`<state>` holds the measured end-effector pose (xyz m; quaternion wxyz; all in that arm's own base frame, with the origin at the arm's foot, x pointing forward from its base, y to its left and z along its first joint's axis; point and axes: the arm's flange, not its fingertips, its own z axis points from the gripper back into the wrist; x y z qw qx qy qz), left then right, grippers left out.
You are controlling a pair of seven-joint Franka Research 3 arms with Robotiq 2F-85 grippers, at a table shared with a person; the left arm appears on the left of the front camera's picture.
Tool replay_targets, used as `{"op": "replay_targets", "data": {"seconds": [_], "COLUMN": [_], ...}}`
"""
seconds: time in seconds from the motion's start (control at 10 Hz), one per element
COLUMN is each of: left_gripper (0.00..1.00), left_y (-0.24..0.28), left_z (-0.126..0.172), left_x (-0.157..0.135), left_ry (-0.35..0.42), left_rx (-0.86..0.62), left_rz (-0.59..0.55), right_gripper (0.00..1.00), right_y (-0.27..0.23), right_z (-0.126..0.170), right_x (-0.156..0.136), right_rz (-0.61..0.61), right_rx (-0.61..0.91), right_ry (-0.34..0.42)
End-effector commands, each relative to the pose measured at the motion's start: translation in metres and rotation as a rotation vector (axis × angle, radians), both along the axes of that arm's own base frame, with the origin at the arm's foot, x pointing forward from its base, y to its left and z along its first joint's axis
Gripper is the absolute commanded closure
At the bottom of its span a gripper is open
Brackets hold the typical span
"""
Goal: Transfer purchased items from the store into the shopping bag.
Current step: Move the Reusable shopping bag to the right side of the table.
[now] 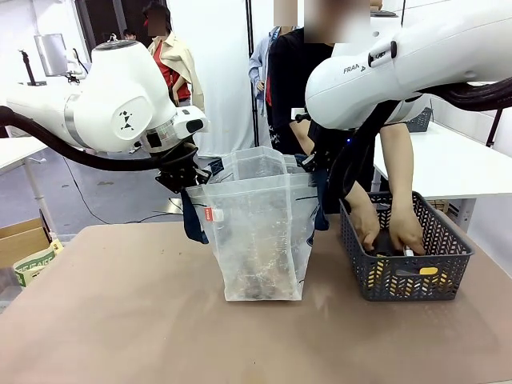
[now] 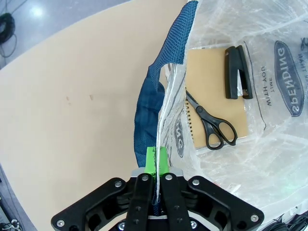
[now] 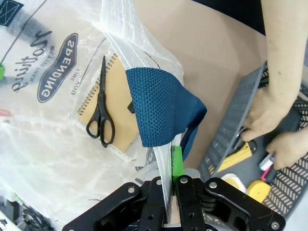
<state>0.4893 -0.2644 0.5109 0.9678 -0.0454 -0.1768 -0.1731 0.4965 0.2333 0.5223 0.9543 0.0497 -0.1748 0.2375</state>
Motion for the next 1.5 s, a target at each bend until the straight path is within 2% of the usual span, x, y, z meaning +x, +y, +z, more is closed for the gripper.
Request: {"op": "replay_targets", "data": {"seconds": [0.0, 1.4], "left_gripper": [1.0, 1.0], "left_y": [0.001, 0.001], "left_z": [0.0004, 0.0004], "left_x": [0.0005, 0.0005], "left_ry": [0.0, 0.0], "left_rx": [-0.004, -0.004], "left_rz": [0.004, 0.004], "right_gripper": [1.0, 1.0], "right_y": [-0.0006, -0.0006], "right_z": [0.001, 0.001], "right_x": [0.0, 0.0], "right_rz": [-0.001, -0.001], "right_rx": [0.001, 0.001], "right_ry": [-0.002, -0.002]}}
